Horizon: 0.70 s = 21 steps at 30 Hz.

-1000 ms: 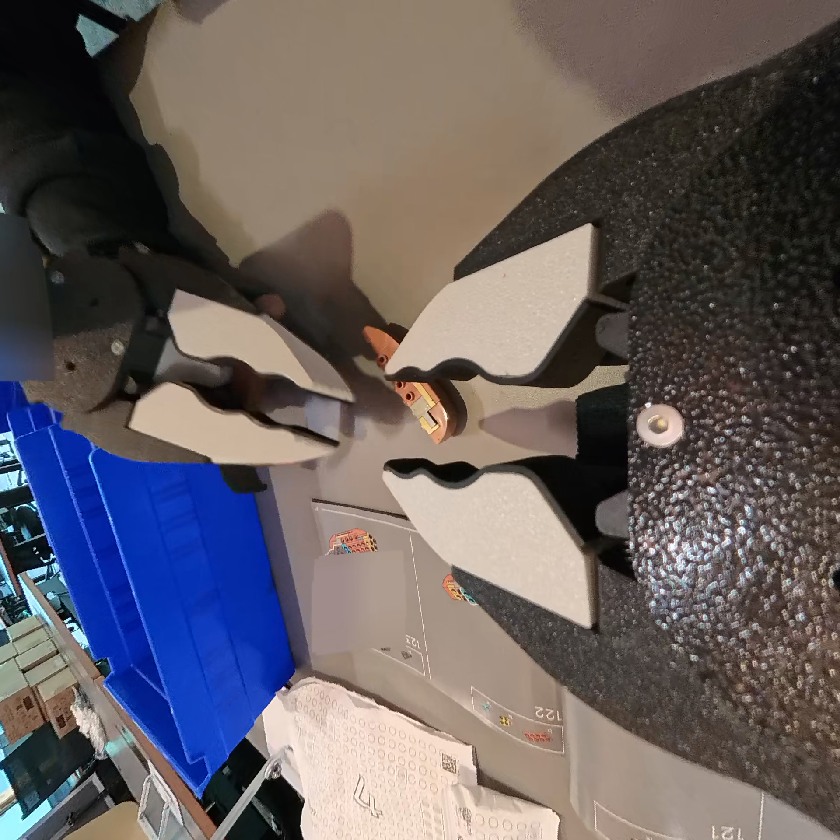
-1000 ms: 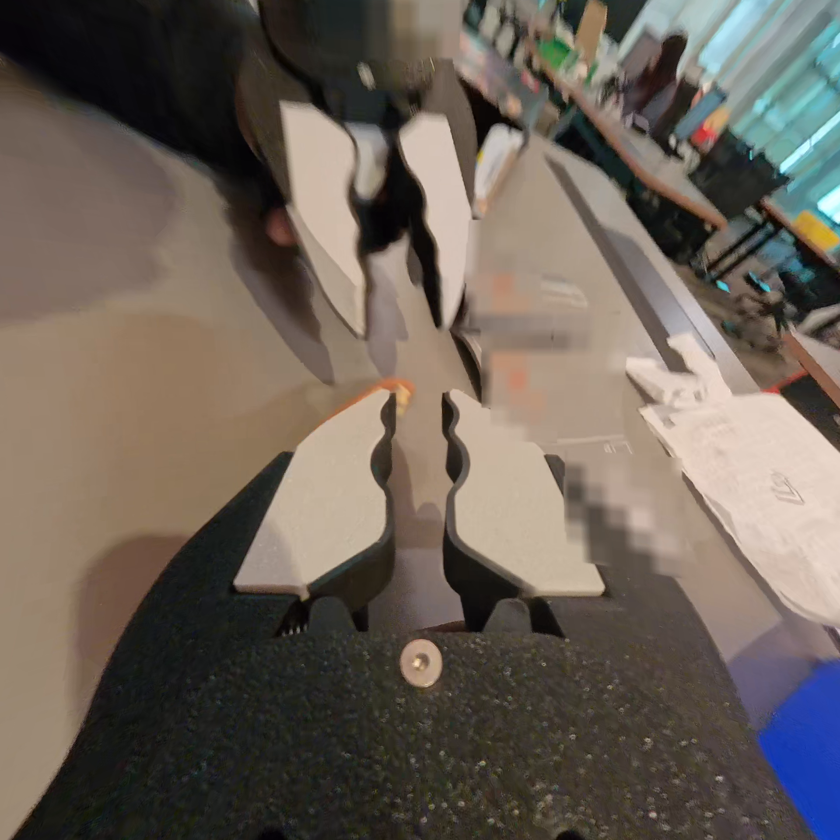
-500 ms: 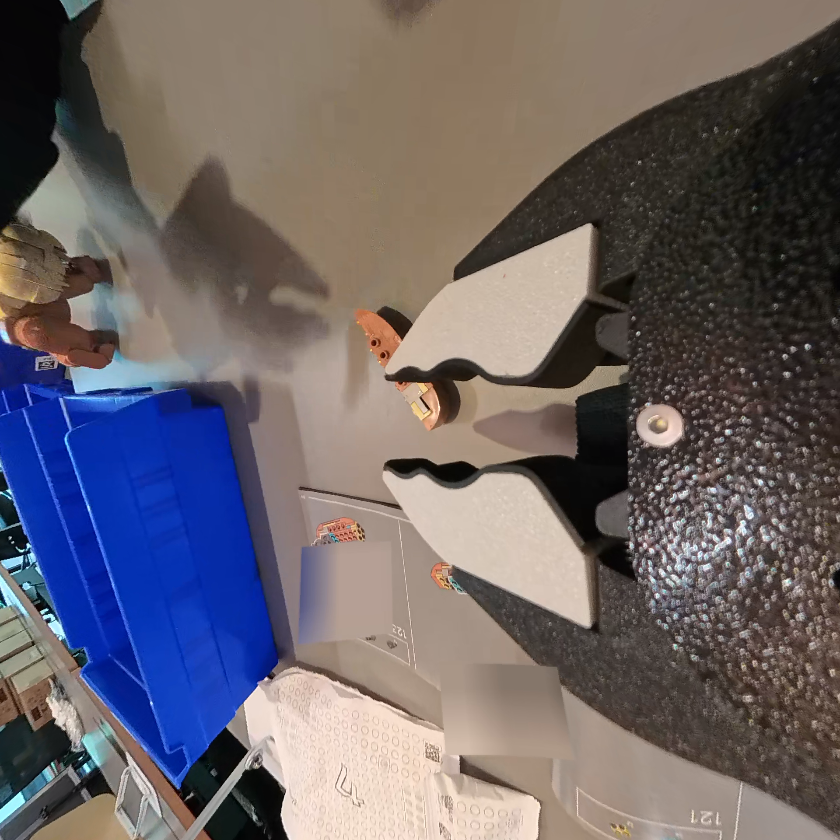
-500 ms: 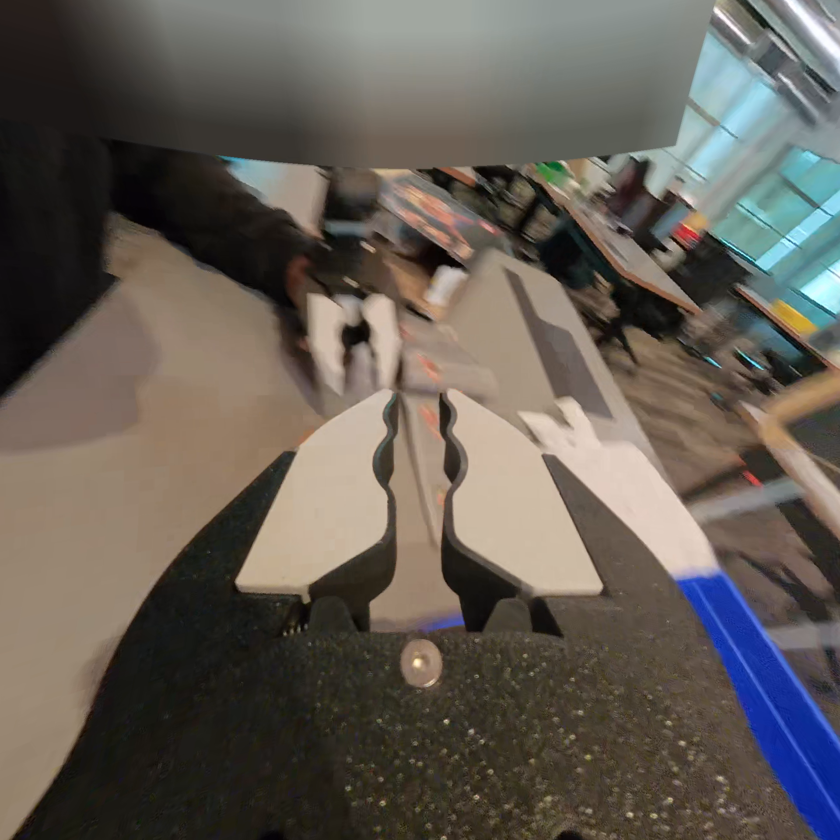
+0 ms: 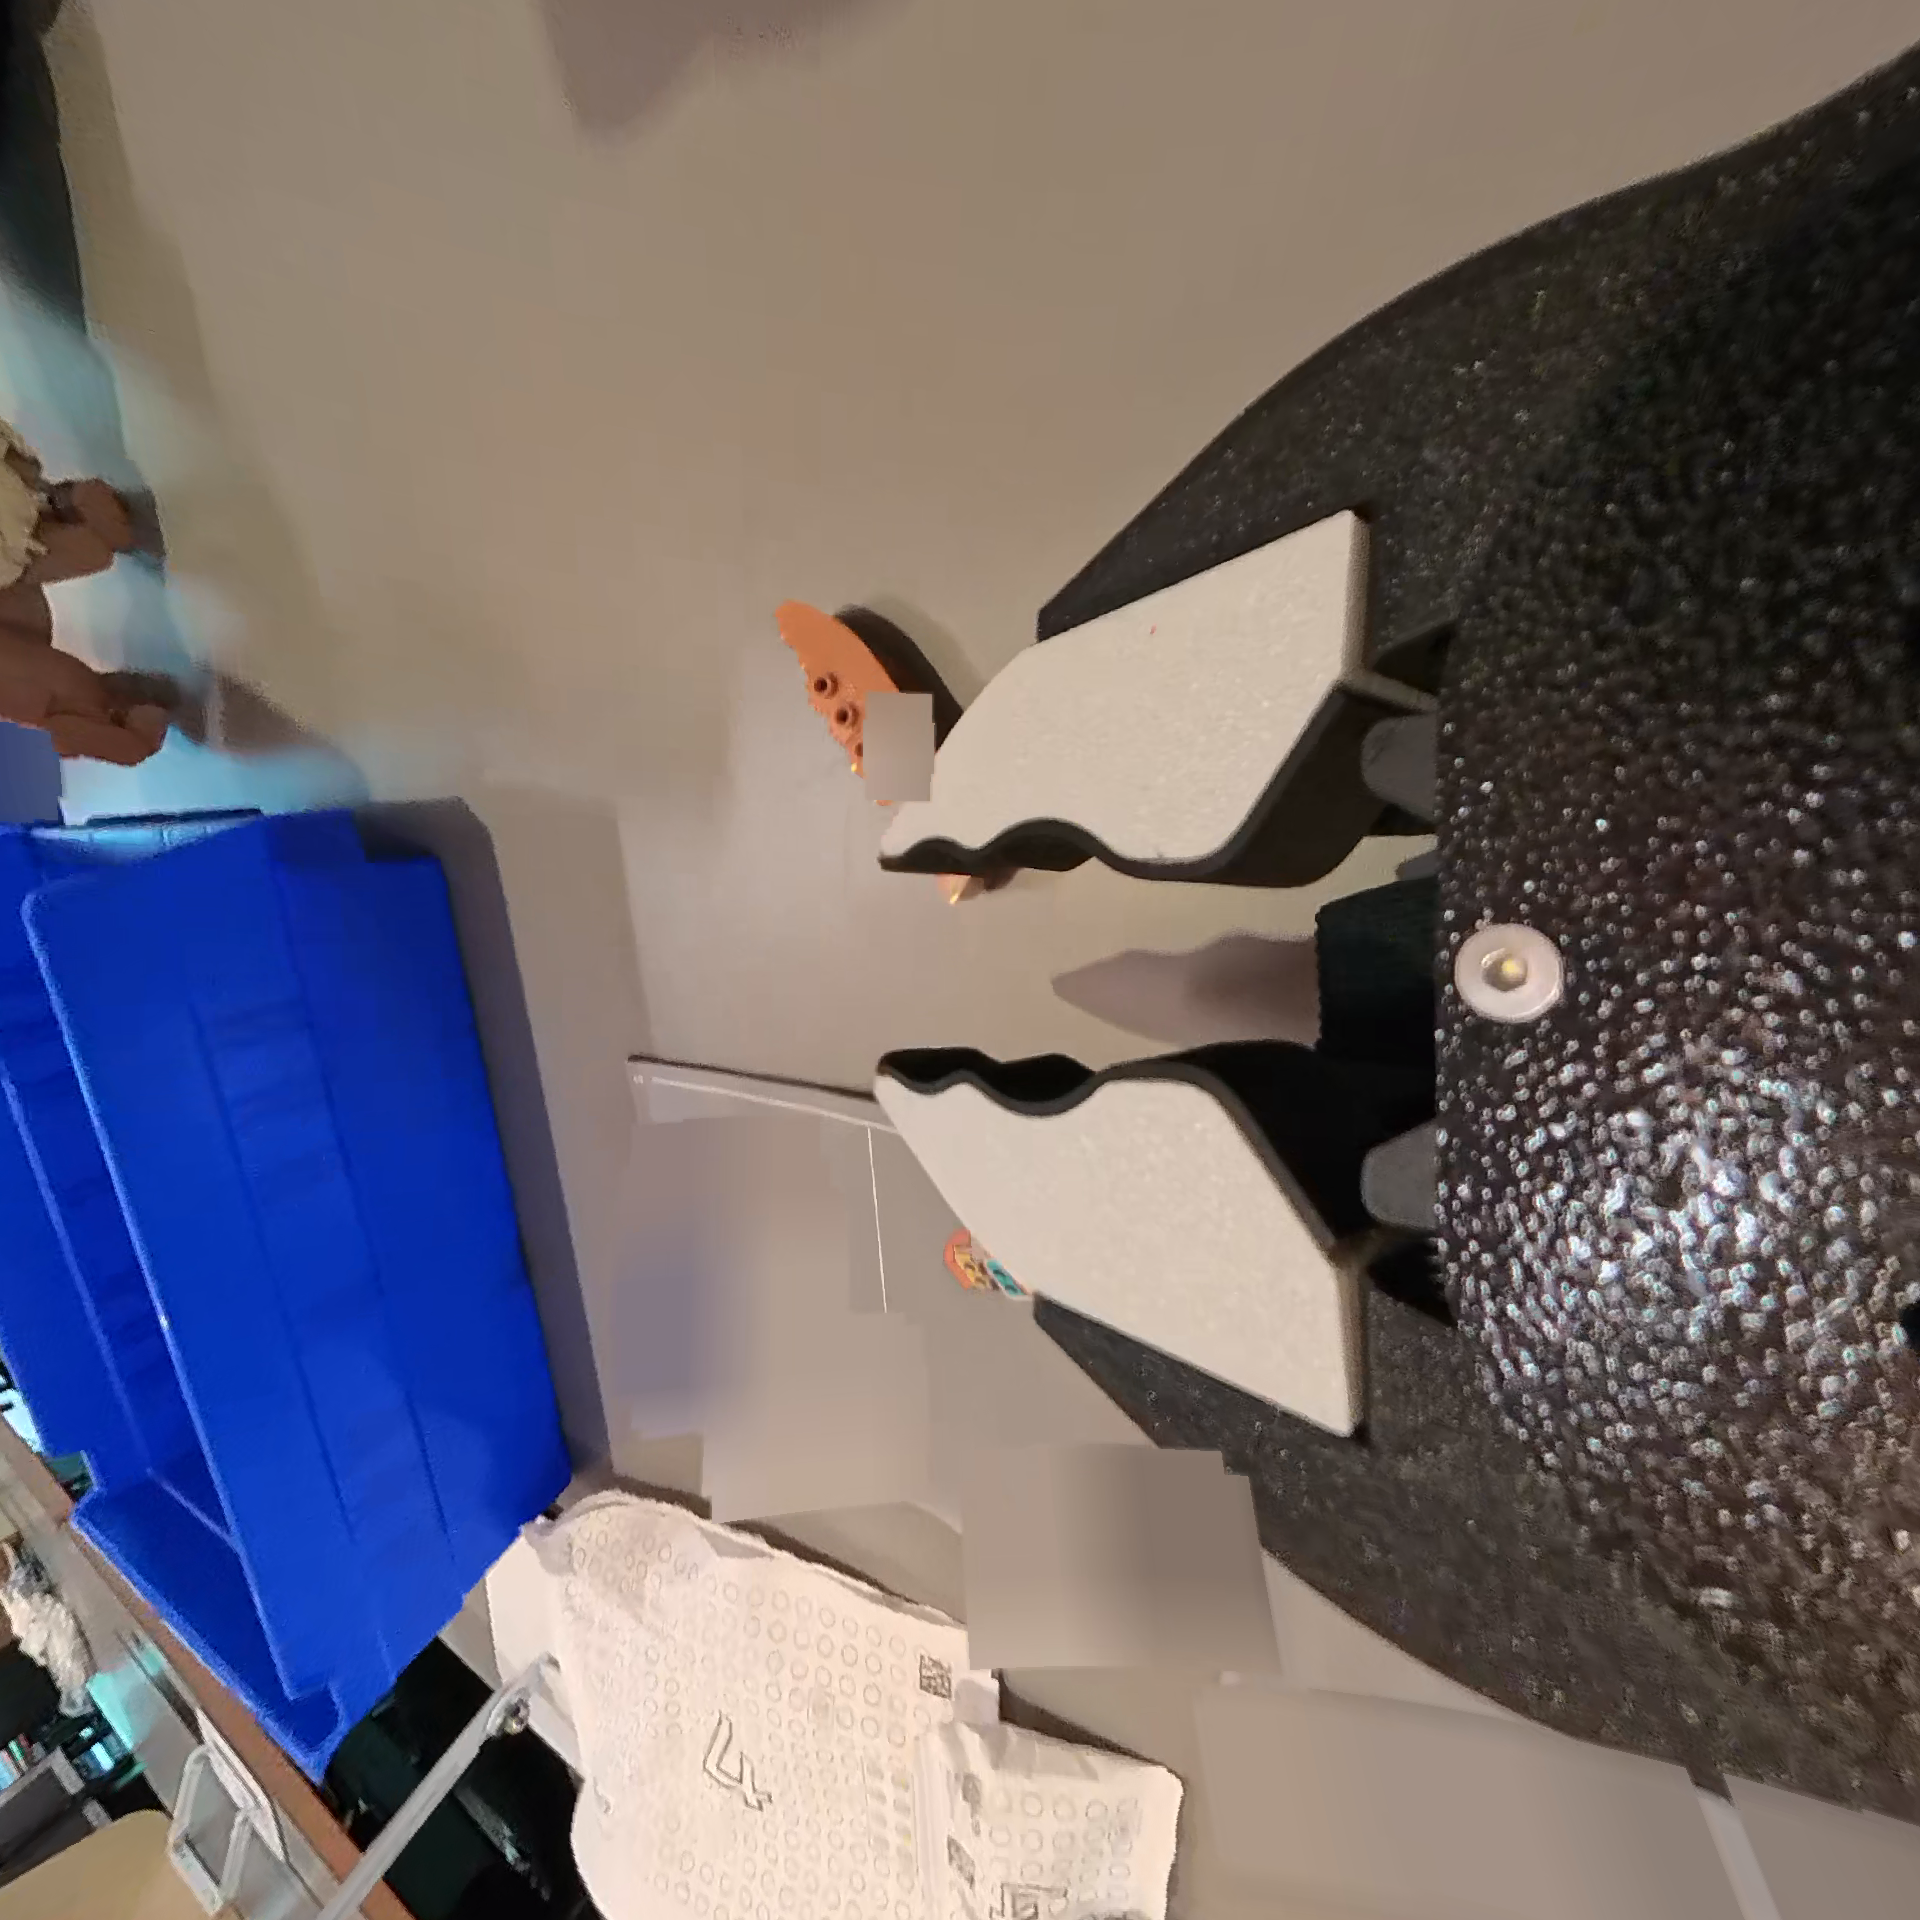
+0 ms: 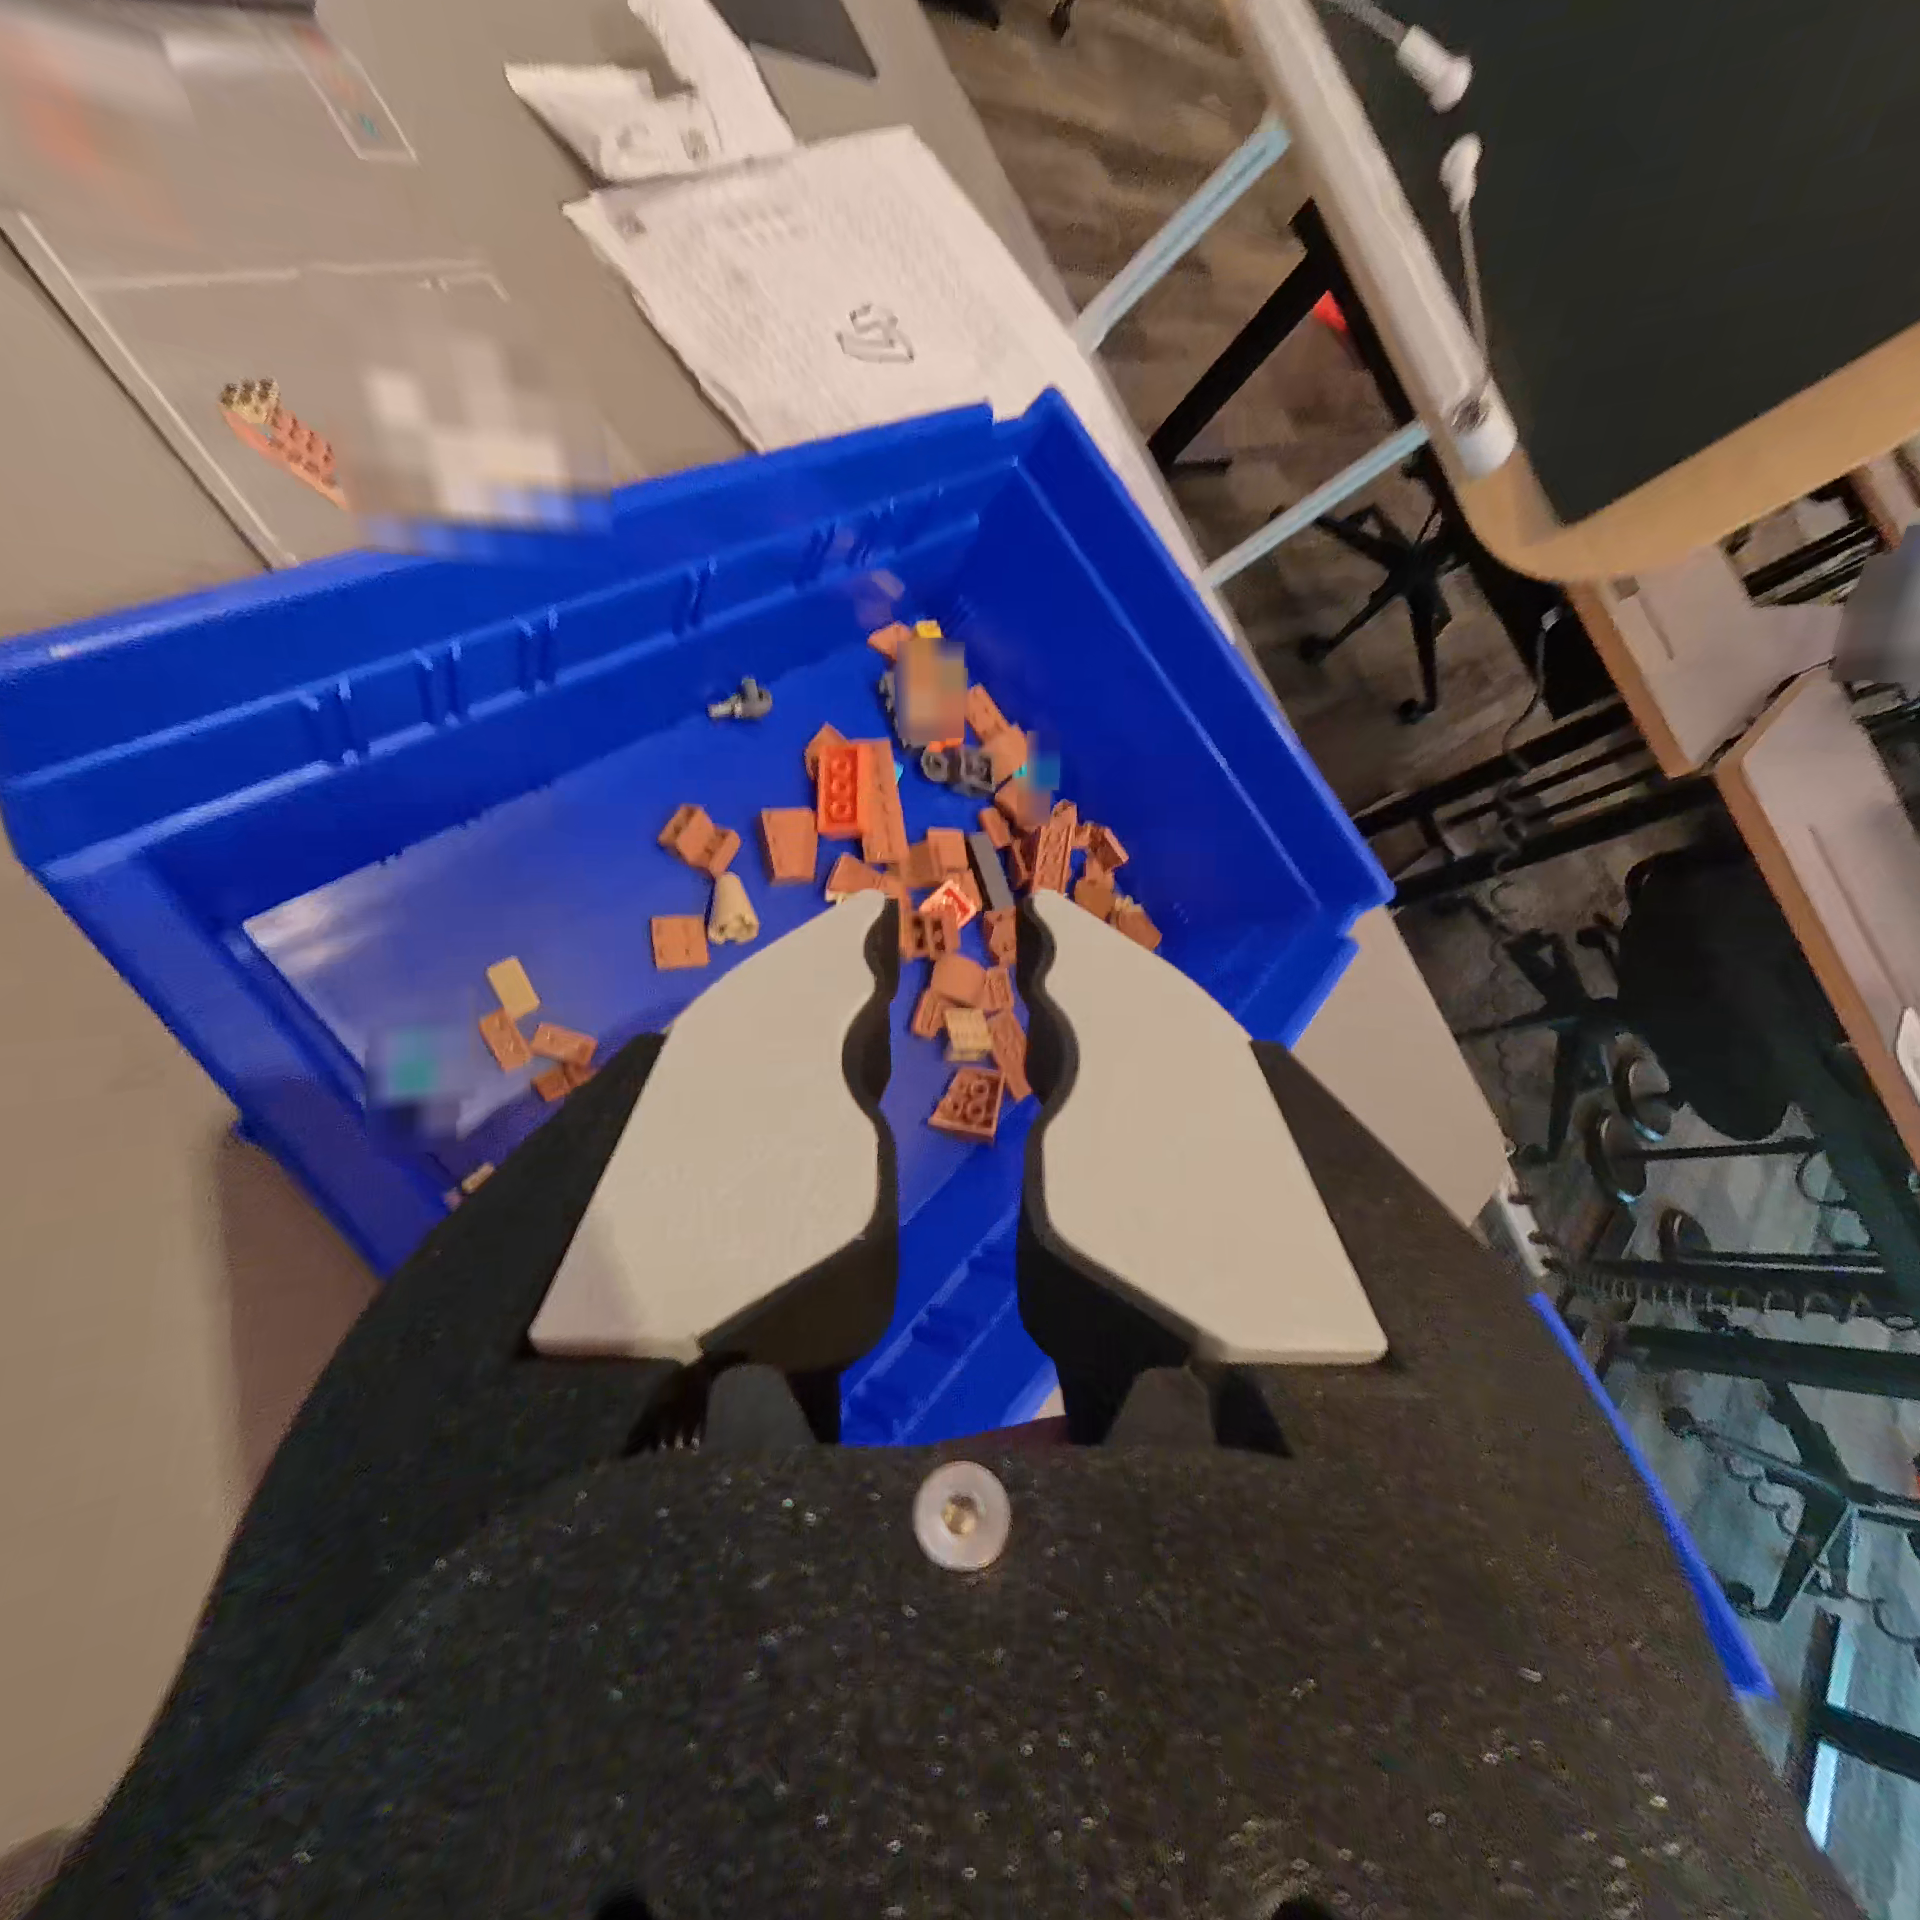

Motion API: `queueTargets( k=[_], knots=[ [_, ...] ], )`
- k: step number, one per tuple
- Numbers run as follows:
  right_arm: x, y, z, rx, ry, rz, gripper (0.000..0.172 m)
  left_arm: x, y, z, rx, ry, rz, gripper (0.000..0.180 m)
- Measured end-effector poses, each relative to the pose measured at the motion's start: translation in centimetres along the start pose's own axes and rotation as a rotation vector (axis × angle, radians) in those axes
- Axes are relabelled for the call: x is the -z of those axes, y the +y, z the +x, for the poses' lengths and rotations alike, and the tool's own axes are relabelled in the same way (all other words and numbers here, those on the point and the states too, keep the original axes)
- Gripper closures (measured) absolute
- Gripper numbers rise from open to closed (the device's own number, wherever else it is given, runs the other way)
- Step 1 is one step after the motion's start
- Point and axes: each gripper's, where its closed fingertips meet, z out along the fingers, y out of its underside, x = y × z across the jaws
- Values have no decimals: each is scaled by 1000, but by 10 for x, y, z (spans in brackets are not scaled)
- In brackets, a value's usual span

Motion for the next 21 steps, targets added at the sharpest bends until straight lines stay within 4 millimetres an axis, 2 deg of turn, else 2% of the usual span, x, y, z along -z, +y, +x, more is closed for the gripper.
queueTargets(
  k=[6, 13, 18, 21],
  knots=[
    [6, 25, -16, 65, -95, -89, 150, -4, 4, -16, 47, -66, -32, 149],
    [-5, 62, -50, 354, -239, -225, 149, -9, 10, -19, 33, -98, -83, 149],
    [-25, 55, -79, 535, -454, -214, 153, -11, 11, -23, 39, -126, -94, 149],
    [-42, 63, -85, 577, -580, -291, 155, -11, 11, -22, 16, -131, -95, 149]
  ],
)
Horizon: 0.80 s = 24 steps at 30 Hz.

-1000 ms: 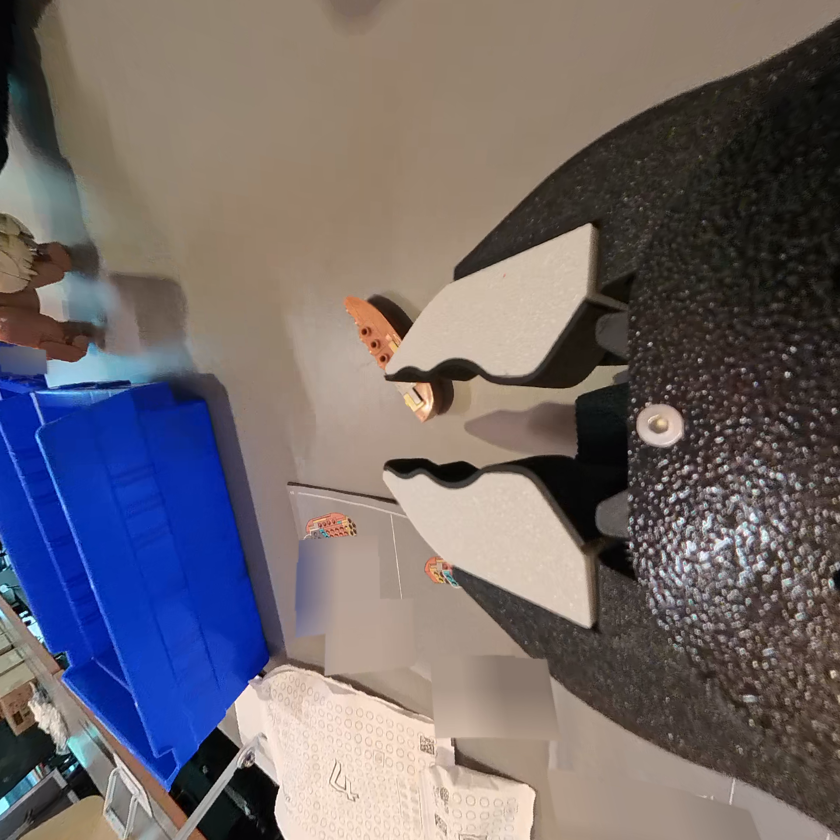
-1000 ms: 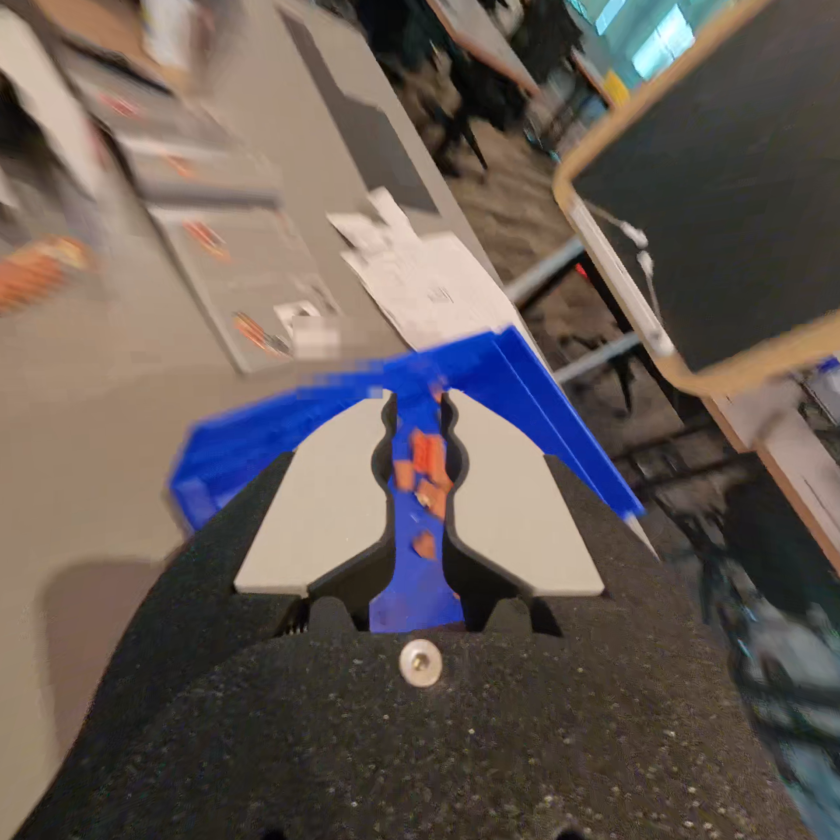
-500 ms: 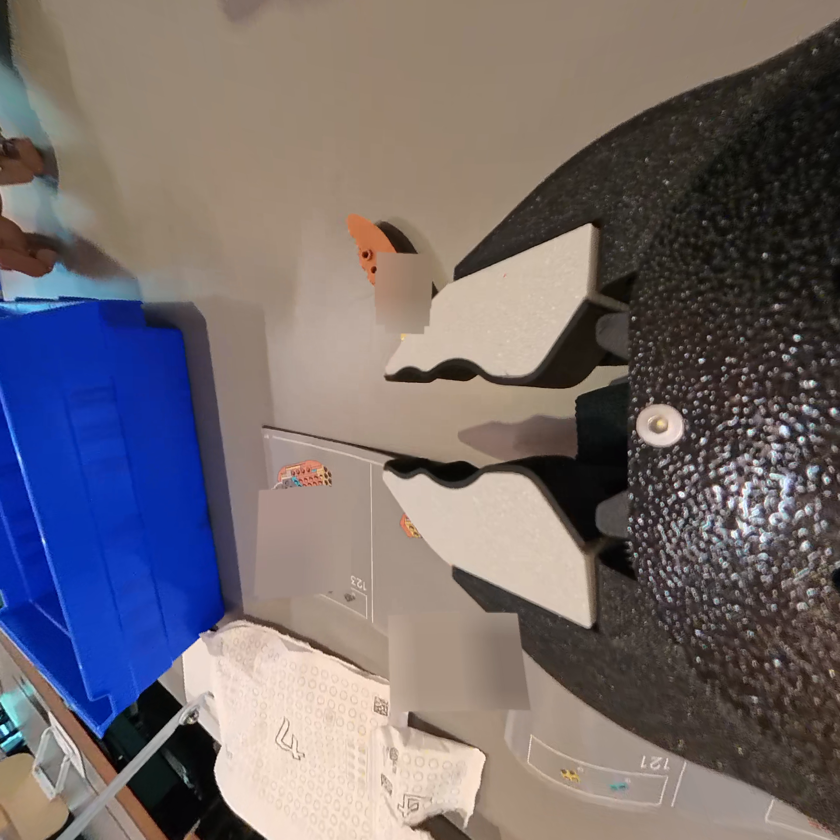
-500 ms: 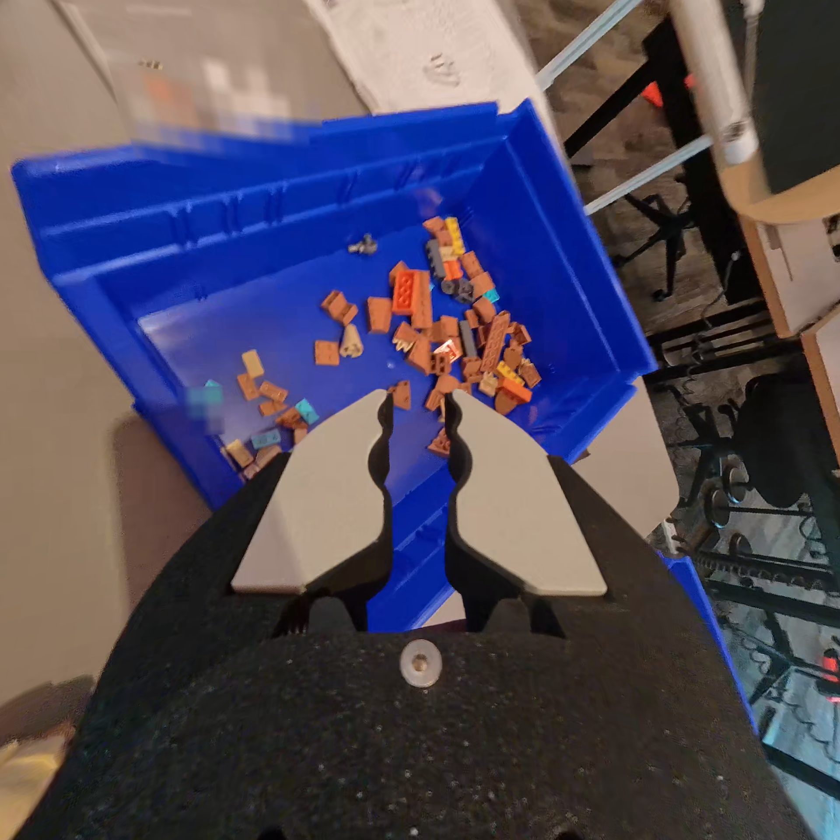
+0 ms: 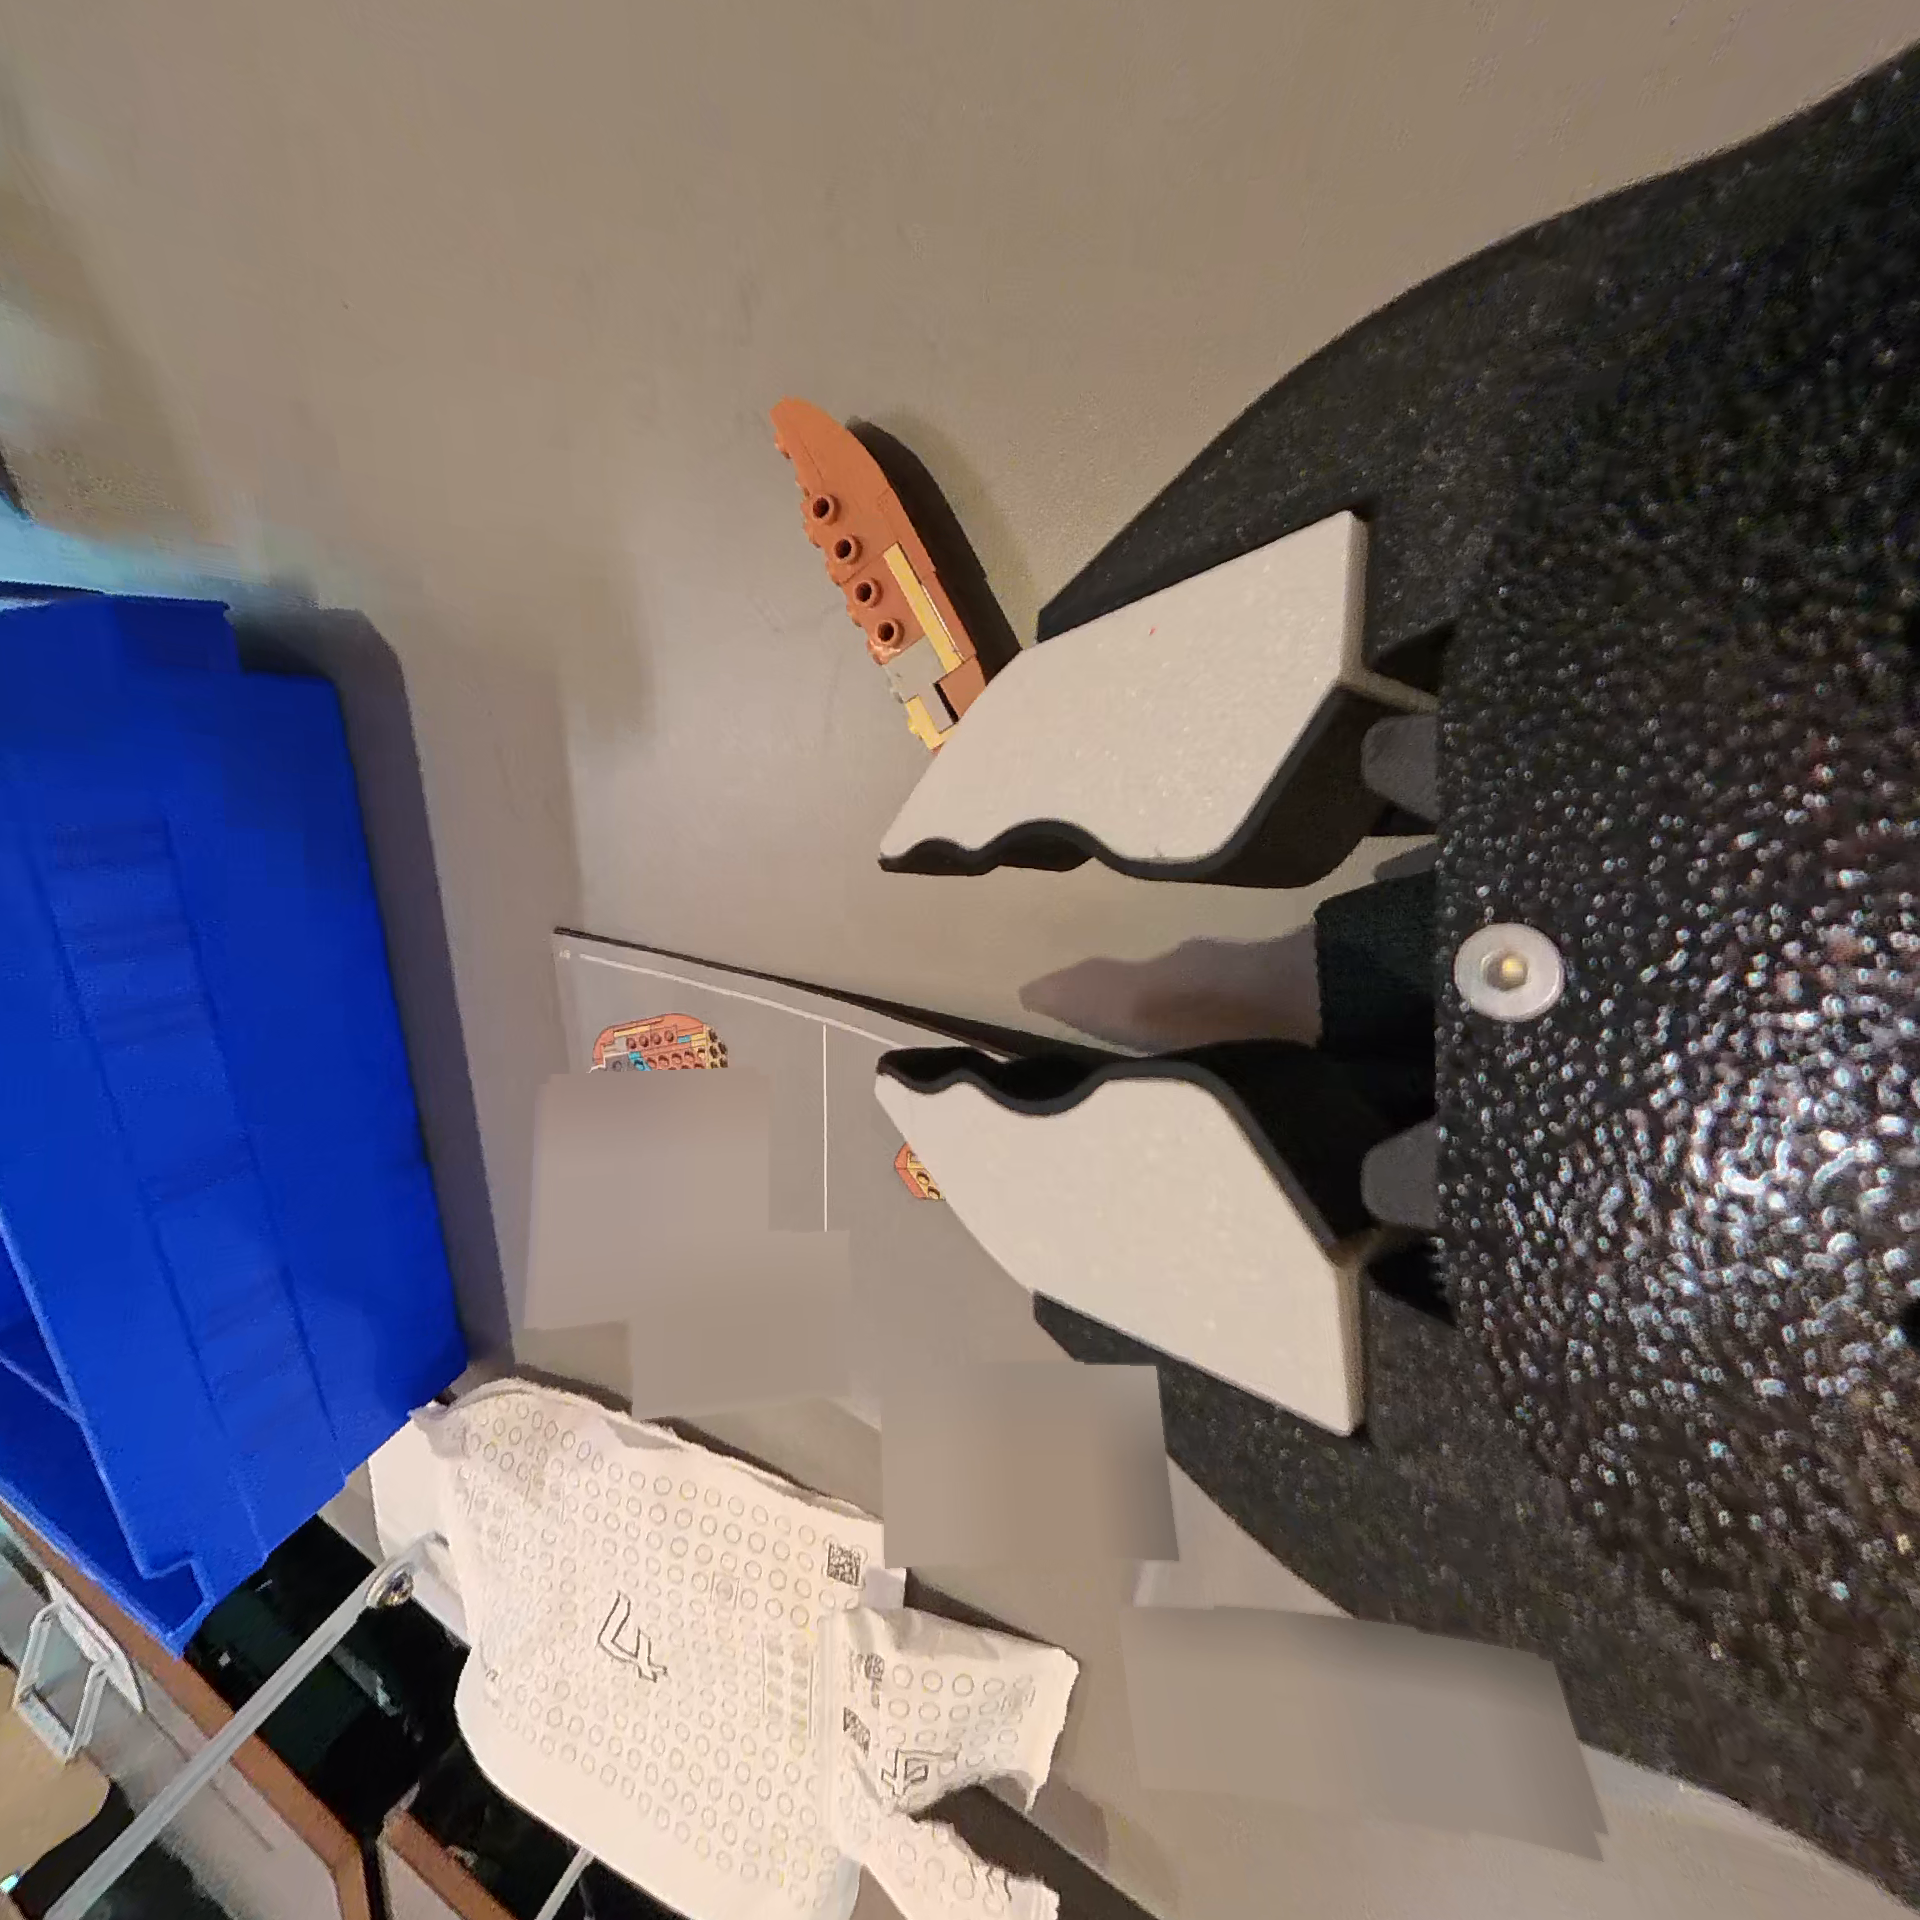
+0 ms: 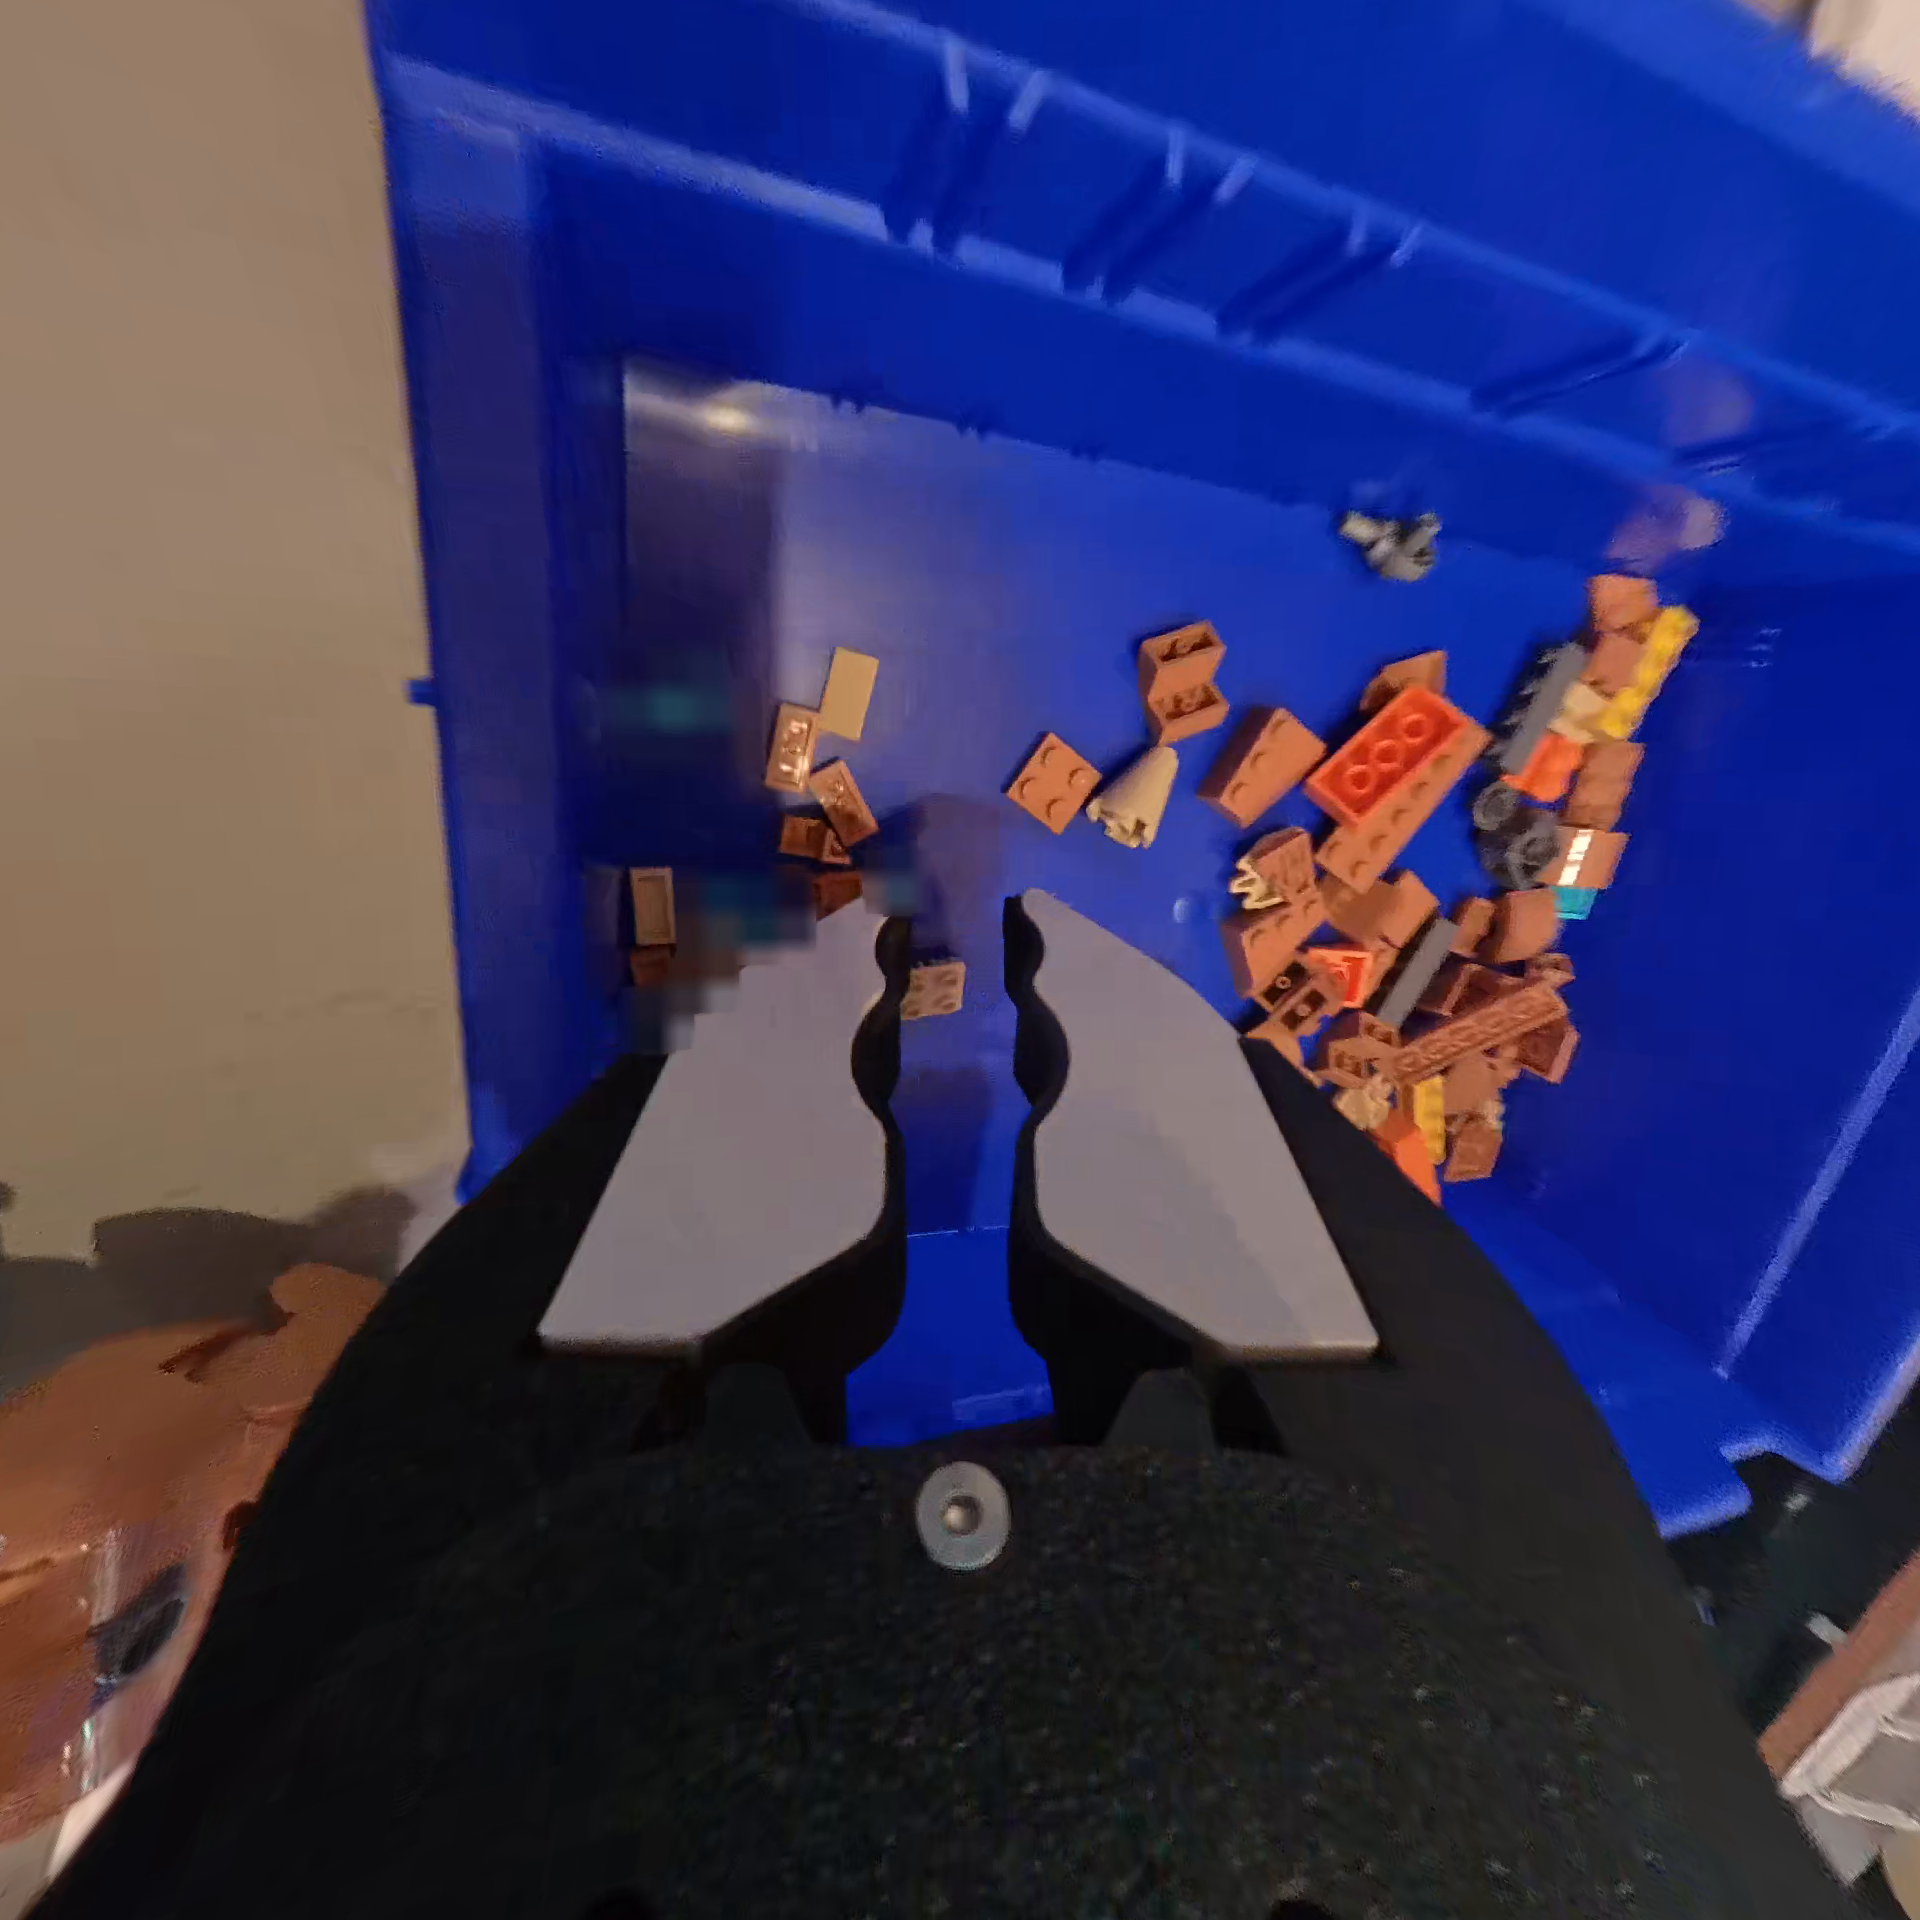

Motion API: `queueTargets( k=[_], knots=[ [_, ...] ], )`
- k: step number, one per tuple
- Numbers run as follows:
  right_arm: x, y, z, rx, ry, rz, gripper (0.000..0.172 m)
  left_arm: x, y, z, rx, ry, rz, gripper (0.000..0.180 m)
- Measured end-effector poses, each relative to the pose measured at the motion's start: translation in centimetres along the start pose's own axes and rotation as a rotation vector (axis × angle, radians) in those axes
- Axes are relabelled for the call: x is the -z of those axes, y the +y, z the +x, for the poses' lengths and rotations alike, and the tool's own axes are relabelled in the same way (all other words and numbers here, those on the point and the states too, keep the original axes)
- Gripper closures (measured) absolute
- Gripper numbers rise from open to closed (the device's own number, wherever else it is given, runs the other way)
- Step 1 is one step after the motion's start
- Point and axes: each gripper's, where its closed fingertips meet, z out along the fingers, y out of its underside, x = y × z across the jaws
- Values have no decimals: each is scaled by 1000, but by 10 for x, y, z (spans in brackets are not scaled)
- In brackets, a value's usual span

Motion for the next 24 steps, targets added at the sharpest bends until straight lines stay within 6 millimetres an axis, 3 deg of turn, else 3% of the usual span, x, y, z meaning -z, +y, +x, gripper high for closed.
queueTargets(
  k=[4, 11, 24],
  knots=[
    [-10, 8, -4, -21, -156, -60, 156, 0, 0, 2, -22, -5, -2, 149],
    [-17, 18, -12, -33, -279, -151, 161, -2, 2, 5, -50, 3, -19, 149],
    [-27, 20, -13, -47, -308, -182, 165, -3, 4, 7, -63, 3, -33, 149]
  ],
)
